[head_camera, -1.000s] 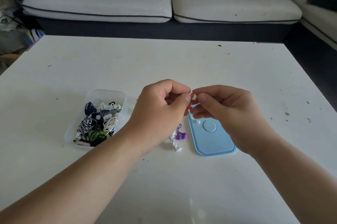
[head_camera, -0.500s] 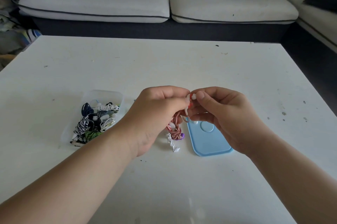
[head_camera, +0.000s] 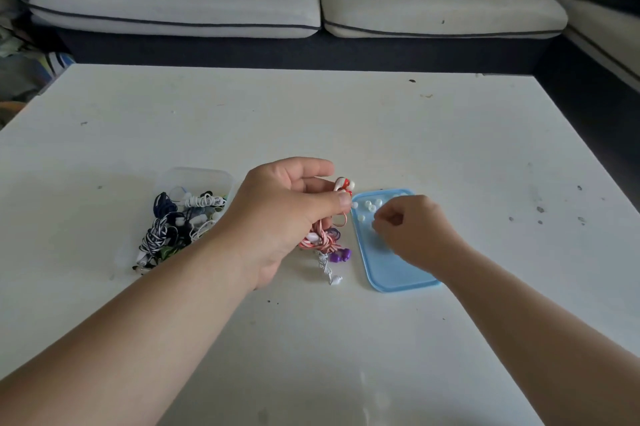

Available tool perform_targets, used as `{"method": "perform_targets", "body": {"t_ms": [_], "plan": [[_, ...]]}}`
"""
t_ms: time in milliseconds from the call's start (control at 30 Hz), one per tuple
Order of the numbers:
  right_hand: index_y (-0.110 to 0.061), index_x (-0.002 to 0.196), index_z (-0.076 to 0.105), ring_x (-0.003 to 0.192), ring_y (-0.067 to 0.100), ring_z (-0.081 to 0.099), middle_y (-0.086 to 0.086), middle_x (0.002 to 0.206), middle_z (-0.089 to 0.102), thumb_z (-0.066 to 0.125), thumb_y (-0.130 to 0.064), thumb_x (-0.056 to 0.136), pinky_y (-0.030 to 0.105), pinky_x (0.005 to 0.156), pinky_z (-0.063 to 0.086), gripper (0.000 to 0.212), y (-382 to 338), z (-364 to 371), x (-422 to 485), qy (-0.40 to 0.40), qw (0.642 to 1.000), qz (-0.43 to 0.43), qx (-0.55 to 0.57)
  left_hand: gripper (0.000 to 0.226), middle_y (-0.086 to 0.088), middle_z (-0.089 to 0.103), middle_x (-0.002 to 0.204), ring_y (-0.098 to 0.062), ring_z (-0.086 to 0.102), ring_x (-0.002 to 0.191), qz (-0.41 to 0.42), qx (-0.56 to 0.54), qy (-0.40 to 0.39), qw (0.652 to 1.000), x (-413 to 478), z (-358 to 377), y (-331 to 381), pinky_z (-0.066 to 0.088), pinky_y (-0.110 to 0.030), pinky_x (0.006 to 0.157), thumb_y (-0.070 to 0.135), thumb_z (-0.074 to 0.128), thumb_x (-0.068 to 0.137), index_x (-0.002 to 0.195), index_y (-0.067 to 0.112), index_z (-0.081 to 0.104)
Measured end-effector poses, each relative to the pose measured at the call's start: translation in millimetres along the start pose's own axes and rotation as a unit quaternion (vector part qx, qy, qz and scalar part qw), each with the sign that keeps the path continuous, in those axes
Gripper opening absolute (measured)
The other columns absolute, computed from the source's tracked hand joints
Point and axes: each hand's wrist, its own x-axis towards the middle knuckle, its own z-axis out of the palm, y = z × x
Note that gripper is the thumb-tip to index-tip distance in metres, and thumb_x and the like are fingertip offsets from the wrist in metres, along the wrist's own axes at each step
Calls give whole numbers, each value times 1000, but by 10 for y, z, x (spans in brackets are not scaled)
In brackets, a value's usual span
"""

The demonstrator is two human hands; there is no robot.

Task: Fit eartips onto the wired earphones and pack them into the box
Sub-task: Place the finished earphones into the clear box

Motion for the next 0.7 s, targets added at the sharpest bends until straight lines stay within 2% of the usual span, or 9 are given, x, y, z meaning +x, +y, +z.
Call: {"method": "perform_targets", "body": {"t_ms": [133, 233, 300, 367, 433, 467, 533, 633, 700], "plan": [[-16, 103, 75, 80, 21, 62, -4, 82, 65, 64, -13, 90, 27, 70, 49, 16, 36, 105, 76, 4, 999, -11, -44, 41, -4, 81, 97, -49, 67, 108, -5, -14, 5, 1000, 31, -35, -6, 50, -35, 72, -1, 81, 82, 118, 14, 69], [-10, 84, 73, 71, 26, 60, 7, 81, 71, 60, -9, 87, 35, 66, 54, 13, 45, 165, 118, 14, 996, -29, -89, 39, -5, 81, 97, -48, 67, 108, -11, -26, 4, 1000, 49, -56, -15, 50, -30, 66, -1, 82, 81, 116, 13, 70], [-11, 80, 73, 73, 29, 65, 6, 78, 70, 56, -9, 87, 37, 65, 56, 18, 61, 207, 133, 18, 993, -34, -108, 38, -6, 81, 98, -48, 69, 107, -14, -36, 3, 999, 47, -75, -14, 51, -30, 67, -1, 83, 80, 115, 12, 71], [-14, 81, 72, 76, 27, 66, 1, 77, 69, 55, -10, 89, 37, 67, 56, 19, 63, 219, 119, 16, 991, -41, -126, 38, -8, 81, 100, -44, 74, 98, -17, -43, 0, 999, 36, -86, 1, 54, -27, 65, -2, 83, 80, 114, 10, 72], [-14, 81, 72, 74, 25, 66, 1, 75, 69, 57, -11, 89, 35, 67, 56, 17, 25, 182, 89, 23, 992, -49, -112, 39, -12, 80, 101, -29, 74, 80, -16, -49, -3, 999, 22, -90, 21, 54, -22, 58, -3, 84, 78, 114, 9, 72], [-14, 81, 72, 71, 24, 66, 3, 73, 71, 60, -11, 89, 33, 67, 55, 15, -23, 138, 63, 31, 996, -49, -64, 39, -13, 80, 102, -24, 71, 73, -14, -51, -3, 999, 16, -91, 32, 53, -21, 56, -3, 84, 78, 113, 9, 73], [-11, 83, 74, 66, 22, 68, 8, 73, 74, 68, -10, 90, 33, 68, 56, 9, -179, -11, -29, 9, 990, -17, 140, 40, -12, 80, 102, -26, 71, 72, -8, -56, -4, 998, 12, -100, 45, 53, -22, 56, -2, 84, 77, 113, 10, 73], [1, 96, 72, 74, 25, 71, 17, 84, 74, 73, 0, 87, 32, 69, 61, 10, -433, -281, -242, -94, 884, -4, 458, 41, -10, 80, 100, -47, 72, 99, 8, -68, -2, 998, 25, -122, 54, 53, -27, 60, -3, 83, 79, 115, 12, 72], [2, 98, 72, 74, 23, 72, 17, 87, 74, 71, -5, 80, 28, 67, 61, 19, -510, -388, -365, -131, 844, -19, 519, 42, -8, 80, 97, -48, 71, 102, 15, -69, -5, 997, 32, -121, 63, 52, -28, 61, -4, 82, 80, 117, 13, 71]]}}
